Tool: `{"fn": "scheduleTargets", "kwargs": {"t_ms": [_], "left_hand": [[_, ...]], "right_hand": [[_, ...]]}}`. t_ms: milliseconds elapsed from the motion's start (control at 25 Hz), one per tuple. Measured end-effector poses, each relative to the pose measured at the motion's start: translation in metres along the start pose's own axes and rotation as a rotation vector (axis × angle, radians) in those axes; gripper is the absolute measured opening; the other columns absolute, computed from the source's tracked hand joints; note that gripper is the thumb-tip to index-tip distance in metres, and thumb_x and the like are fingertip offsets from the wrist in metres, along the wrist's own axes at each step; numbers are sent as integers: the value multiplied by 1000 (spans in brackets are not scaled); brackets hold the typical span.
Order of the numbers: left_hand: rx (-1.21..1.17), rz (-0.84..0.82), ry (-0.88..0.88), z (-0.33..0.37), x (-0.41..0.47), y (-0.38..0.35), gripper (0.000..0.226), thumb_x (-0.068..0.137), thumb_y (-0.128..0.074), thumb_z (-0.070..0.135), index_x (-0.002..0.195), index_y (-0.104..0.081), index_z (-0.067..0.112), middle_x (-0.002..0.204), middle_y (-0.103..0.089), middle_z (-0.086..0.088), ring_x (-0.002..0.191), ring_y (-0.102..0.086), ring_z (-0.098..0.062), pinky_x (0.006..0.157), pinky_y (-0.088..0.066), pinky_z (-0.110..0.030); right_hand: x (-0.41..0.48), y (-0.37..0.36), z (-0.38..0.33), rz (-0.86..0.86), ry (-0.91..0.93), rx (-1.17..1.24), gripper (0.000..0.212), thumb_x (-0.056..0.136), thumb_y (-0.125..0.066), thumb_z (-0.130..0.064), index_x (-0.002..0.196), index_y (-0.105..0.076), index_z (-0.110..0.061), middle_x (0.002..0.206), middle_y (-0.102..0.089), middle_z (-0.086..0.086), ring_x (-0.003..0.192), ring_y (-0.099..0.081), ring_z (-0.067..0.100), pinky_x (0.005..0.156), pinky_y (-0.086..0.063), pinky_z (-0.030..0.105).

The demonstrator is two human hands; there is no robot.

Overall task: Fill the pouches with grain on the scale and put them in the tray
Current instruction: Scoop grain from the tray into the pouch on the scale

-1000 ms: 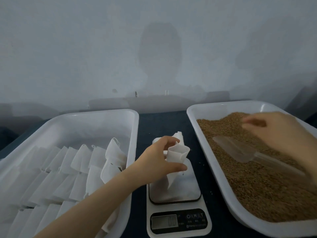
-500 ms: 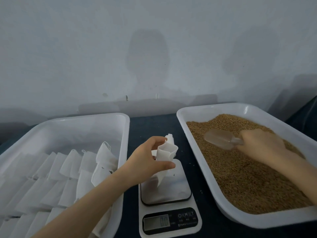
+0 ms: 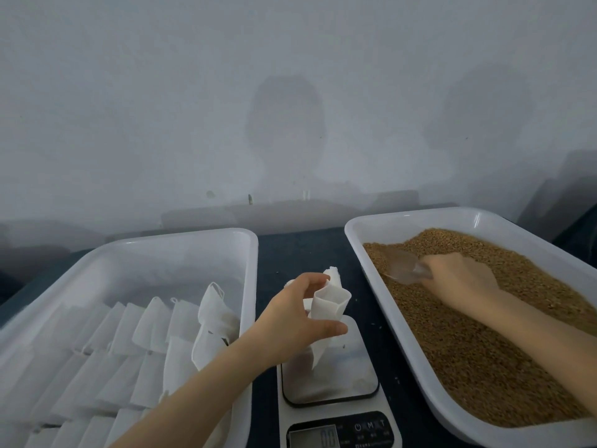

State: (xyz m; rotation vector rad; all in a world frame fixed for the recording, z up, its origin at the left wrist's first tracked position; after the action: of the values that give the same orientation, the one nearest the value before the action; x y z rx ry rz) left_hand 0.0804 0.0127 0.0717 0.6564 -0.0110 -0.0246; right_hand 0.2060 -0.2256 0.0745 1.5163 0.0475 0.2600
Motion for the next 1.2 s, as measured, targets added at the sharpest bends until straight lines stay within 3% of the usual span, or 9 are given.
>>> {"fn": "scheduleTargets", "kwargs": {"t_ms": [120,240,360,560,720,800,960,1080,1200], "left_hand": [[9,-4,3,0,1,-1,72,74,-80,34,133,-39,36,133,-49,14,111,-56,-12,98,-50,-35],[4,-5,-3,0,1,-1,72,73,-80,35,133,-39,36,132,-50,14,109,-57,-13,97,-51,-33],[-10,0,-3,-1,1,-1,73,72,-81,35,133,-40,37,130,-50,16,108,-59,-13,95,-51,-31],[-13,-31,-24,-2,1,-3,70,72,-81,35,130,-41,38,126,-50,19,108,-57,-8,93,-51,-28],[-12,-70,-36,-1,0,-5,68,72,-81,35,126,-40,40,120,-51,21,100,-55,0,83,-50,-17],[-7,-72,-33,-2,2,-7,70,72,-81,36,129,-40,38,127,-52,16,105,-56,-4,88,-51,-22],[8,-73,-25,-5,3,-8,76,72,-79,41,136,-39,35,136,-49,13,116,-53,-10,100,-48,-35],[6,-69,-23,-6,4,-8,76,71,-79,44,136,-39,37,137,-49,12,119,-51,-11,101,-47,-39],[1,-65,-29,-6,4,-8,75,71,-79,43,135,-40,37,136,-50,12,120,-51,-10,102,-47,-38]], "right_hand": [[-4,-5,8,-60,3,242,15,93,-53,-41,95,-66,-33,79,-67,-8,60,-59,8,49,-39,23],[-8,-3,16,-94,-20,412,21,87,-61,-44,105,-66,-34,72,-65,-12,41,-50,4,41,-37,18],[-15,3,25,-101,-51,529,32,85,-63,-42,114,-64,-29,76,-64,-15,32,-44,0,35,-34,14],[-29,10,43,-121,-70,513,38,88,-56,-45,120,-62,-26,91,-70,-5,59,-58,8,47,-40,17],[-37,11,61,-112,-87,431,36,90,-54,-41,122,-61,-27,97,-70,2,91,-67,30,63,-50,29],[-41,13,69,-83,-83,441,34,89,-56,-37,122,-61,-27,107,-69,3,93,-66,30,63,-48,29],[-52,23,78,-30,-95,467,36,87,-60,-32,123,-61,-28,124,-63,2,107,-59,26,93,-45,46],[-60,36,80,2,-94,470,36,86,-62,-31,122,-60,-29,119,-65,0,99,-58,20,93,-43,44],[-68,55,71,29,-28,468,35,82,-63,-38,116,-57,-41,112,-68,-7,92,-53,11,90,-44,43]]}}
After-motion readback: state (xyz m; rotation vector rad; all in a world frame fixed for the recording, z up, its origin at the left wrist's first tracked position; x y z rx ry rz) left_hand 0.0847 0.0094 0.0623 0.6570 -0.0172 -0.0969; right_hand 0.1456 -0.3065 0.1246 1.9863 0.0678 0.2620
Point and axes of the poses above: each hand's wrist, its own x-axis towards the middle knuckle, its own y-axis out of the back of the hand, z = x × y, the point moved 6 cm from there along x, towards the middle knuckle
